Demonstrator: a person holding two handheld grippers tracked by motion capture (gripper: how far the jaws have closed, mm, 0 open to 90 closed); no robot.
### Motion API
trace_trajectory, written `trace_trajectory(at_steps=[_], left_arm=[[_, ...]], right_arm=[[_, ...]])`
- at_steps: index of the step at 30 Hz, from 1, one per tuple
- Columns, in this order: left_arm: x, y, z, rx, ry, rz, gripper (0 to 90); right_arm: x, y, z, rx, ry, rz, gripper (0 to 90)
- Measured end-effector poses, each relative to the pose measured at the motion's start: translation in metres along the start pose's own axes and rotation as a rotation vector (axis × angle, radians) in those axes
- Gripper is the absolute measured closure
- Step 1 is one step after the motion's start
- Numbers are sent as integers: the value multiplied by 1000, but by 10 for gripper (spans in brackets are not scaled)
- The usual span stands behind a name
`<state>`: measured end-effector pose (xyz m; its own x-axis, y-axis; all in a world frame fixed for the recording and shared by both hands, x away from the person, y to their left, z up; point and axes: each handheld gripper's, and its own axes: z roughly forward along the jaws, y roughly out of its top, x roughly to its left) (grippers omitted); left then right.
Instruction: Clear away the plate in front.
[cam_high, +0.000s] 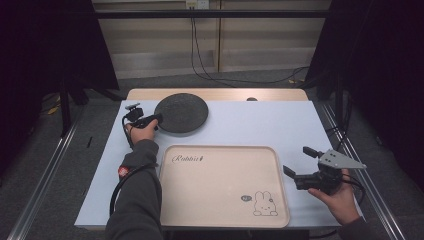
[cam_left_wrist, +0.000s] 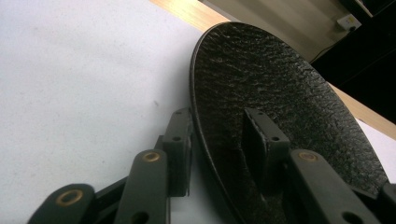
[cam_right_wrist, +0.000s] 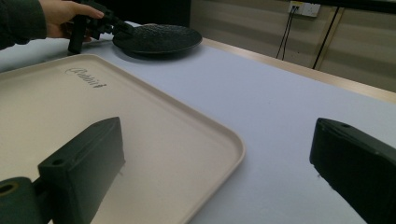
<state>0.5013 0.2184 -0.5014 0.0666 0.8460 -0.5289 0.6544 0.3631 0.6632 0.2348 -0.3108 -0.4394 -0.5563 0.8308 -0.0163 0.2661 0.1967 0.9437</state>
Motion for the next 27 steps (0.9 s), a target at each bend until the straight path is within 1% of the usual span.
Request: trace_trajectory(at_steps=[1,5,6,7,8,9,11,12,13,14,15,17,18,19,20,21,23,24,26,27], left_arm=[[0,0,0,10,-11,-16,652],[2,-1,1,2,-12,-26,665],[2,-2,1,-7,-16,-47,667],[3,-1,0,9,-26,-49,667],[3,-2,1,1,-20,-55,674],[4,-2,0,9,-28,-53,677],[4,-2,2,-6,-36,-95,681],[6,-2,2,-7,-36,-97,696],[7,-2,2,1,-46,-115,706],[7,-2,2,1,-46,-115,711],[8,-3,3,-10,-61,-142,716],[8,-3,3,-2,-60,-142,720],[7,-3,3,-10,-46,-142,721],[8,-3,3,-13,-58,-156,726],[7,-3,3,-15,-48,-200,737],[8,-4,3,-19,-63,-211,749],[8,-5,2,-19,-56,-218,758],[7,-6,1,-15,-58,-225,761],[5,-6,-1,-19,-68,-263,775],[4,-6,-2,-33,-78,-260,782]], right_arm=[[0,0,0,0,-5,1,25],[0,0,0,1,3,5,26],[0,0,0,1,3,6,26],[0,0,0,0,-3,2,26],[0,0,0,0,0,0,26],[0,0,0,2,1,5,26],[0,0,1,1,2,4,27],[0,0,0,0,5,5,27],[0,1,0,0,0,13,27],[0,1,0,2,2,10,27],[-1,1,0,2,-3,7,28],[-1,1,-1,-3,-6,7,29],[-2,1,-2,-3,-10,10,29],[-1,1,-2,-4,-12,11,29],[-2,1,-2,-6,-13,4,29],[-1,1,-2,0,-15,3,29],[-1,1,-2,3,-13,5,30],[-1,1,-2,3,-15,-6,30],[-2,1,-2,3,-15,-3,31],[-2,2,-2,2,-15,-2,31]])
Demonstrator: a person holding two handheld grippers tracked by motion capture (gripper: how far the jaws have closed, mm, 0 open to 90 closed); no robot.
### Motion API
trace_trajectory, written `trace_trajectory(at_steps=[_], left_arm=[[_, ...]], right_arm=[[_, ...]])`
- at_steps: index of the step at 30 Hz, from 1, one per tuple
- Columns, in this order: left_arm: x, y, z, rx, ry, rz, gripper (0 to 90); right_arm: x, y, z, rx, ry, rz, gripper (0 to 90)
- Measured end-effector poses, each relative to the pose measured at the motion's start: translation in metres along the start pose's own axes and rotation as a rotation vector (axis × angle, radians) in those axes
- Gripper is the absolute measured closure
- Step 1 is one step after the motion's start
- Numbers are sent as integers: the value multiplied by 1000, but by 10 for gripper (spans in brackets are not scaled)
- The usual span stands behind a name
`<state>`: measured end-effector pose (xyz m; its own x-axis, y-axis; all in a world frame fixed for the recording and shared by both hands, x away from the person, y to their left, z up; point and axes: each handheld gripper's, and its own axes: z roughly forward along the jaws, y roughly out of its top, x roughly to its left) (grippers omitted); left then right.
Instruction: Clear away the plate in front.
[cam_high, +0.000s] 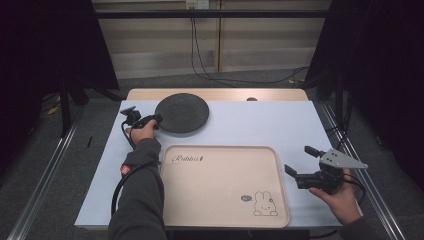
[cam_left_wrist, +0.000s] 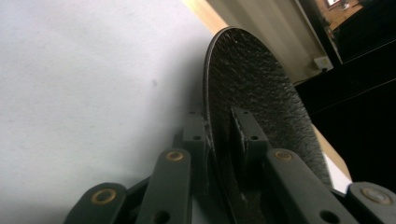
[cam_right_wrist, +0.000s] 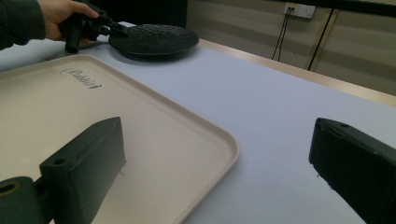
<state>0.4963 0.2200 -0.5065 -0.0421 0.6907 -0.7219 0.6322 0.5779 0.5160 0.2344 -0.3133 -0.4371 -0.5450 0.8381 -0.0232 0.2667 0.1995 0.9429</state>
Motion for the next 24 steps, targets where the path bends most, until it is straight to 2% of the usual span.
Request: trace_trajectory(at_steps=[3,4,5,7,9,10,11,15,16,17,20,24], left_arm=[[-7,2,-4,-19,-34,-10,815],[-10,4,-6,-21,-57,-22,830],[-10,4,-6,-21,-57,-22,849],[-18,8,-11,-7,-87,20,863],[-23,9,-11,-16,-92,20,875],[-32,11,-12,-22,-87,75,876],[-36,13,-13,-16,-89,95,876],[-45,15,-12,0,-73,94,877],[-48,16,-13,13,-64,105,877],[-51,17,-12,6,-53,99,877],[-57,21,-14,6,-59,134,873],[-65,27,-16,18,-48,129,873]], right_arm=[[0,0,1,-6,-2,0,33],[0,1,1,-4,0,1,33],[0,1,1,-4,0,1,33],[-2,1,1,-8,3,-1,34],[-2,1,1,-10,0,-2,33],[-2,1,1,-8,-1,-3,31],[-2,1,1,-9,-3,-7,32],[-1,1,0,-7,3,-1,31],[-2,1,0,-11,-1,-5,31],[-2,1,0,-10,-1,-5,30],[-2,1,0,-12,-2,-9,30],[-2,1,0,-7,-12,-20,27]])
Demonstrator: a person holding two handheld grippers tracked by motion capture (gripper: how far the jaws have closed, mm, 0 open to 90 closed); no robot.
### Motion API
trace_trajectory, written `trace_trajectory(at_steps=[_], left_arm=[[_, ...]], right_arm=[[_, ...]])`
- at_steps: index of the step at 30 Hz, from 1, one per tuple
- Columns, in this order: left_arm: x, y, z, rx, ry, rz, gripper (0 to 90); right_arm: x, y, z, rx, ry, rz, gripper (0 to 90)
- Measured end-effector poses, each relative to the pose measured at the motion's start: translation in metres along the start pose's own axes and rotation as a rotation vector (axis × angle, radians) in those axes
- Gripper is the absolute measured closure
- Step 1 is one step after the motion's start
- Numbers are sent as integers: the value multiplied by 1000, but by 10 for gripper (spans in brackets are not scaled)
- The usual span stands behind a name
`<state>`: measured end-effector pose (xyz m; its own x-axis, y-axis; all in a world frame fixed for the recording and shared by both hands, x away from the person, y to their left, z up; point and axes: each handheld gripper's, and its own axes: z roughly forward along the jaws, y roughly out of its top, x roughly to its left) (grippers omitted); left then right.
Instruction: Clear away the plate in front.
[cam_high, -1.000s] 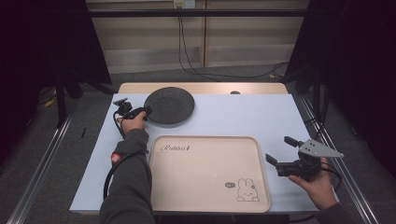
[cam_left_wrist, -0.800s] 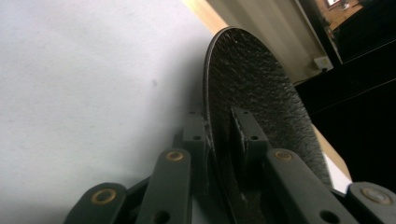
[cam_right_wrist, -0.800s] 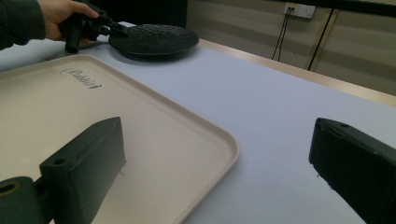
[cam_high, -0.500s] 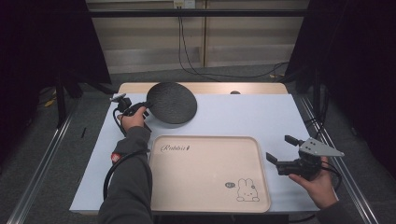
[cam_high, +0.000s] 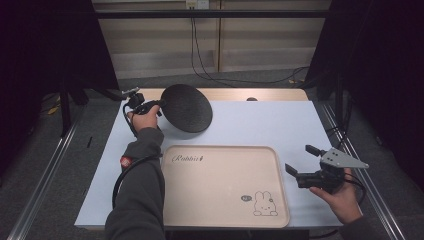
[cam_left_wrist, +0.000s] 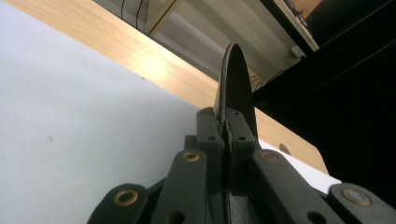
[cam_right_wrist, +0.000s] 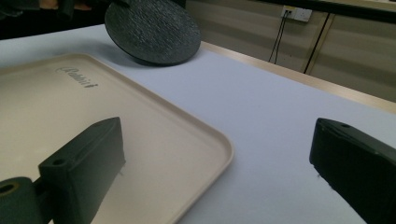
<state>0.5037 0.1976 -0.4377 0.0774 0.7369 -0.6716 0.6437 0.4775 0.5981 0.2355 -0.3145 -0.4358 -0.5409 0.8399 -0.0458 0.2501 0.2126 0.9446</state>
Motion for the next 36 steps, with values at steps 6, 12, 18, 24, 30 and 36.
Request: trace_trajectory(at_steps=[6,12,18,24,30,36], left_arm=[[-7,8,-7,16,-23,-10,873],[-11,11,-13,48,-44,-1,871],[-16,14,-22,94,-51,16,868],[-19,15,-30,133,-72,16,869],[-23,15,-35,160,-94,20,869],[-31,14,-42,194,-114,35,869]], right_arm=[[-1,0,-1,-7,5,2,26],[-1,0,0,-4,12,-8,19],[-1,-1,1,0,11,11,10],[-1,-1,1,-5,25,24,0],[-1,-2,0,-4,31,34,0],[-1,-2,-1,-17,34,42,0]])
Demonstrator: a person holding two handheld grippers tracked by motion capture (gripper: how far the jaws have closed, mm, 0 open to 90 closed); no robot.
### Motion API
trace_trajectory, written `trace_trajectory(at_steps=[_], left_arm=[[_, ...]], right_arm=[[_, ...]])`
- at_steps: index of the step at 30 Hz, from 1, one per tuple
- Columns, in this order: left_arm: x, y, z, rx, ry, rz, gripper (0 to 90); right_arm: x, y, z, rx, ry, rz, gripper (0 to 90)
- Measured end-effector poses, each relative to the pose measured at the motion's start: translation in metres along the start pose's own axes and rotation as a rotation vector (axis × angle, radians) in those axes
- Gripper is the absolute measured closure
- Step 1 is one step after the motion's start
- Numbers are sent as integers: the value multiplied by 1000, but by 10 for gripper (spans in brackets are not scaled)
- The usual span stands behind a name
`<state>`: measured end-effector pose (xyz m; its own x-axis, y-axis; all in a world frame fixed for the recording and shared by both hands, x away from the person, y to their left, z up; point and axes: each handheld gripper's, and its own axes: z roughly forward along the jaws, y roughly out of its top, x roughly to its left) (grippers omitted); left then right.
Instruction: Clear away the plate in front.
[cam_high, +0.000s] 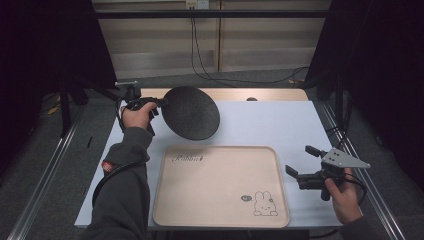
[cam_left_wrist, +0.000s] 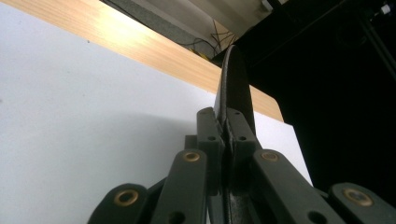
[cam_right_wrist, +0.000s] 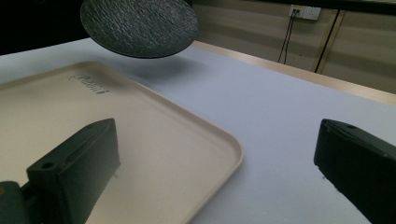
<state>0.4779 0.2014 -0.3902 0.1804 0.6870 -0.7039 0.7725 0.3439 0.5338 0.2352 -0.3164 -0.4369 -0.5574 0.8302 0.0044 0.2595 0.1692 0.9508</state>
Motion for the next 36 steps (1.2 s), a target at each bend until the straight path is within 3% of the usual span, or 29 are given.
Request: trace_trajectory(at_steps=[9,11,26,36], left_arm=[[-7,-6,-7,26,-39,-3,870],[-8,-6,-8,35,-30,9,870],[-20,-22,-11,101,-80,50,870],[-27,-33,-14,147,-89,81,870]], right_arm=[[0,0,-1,1,13,-9,0],[1,0,0,-2,17,-8,0],[1,-1,0,-8,13,-14,0],[1,-1,-1,-9,11,-13,0]])
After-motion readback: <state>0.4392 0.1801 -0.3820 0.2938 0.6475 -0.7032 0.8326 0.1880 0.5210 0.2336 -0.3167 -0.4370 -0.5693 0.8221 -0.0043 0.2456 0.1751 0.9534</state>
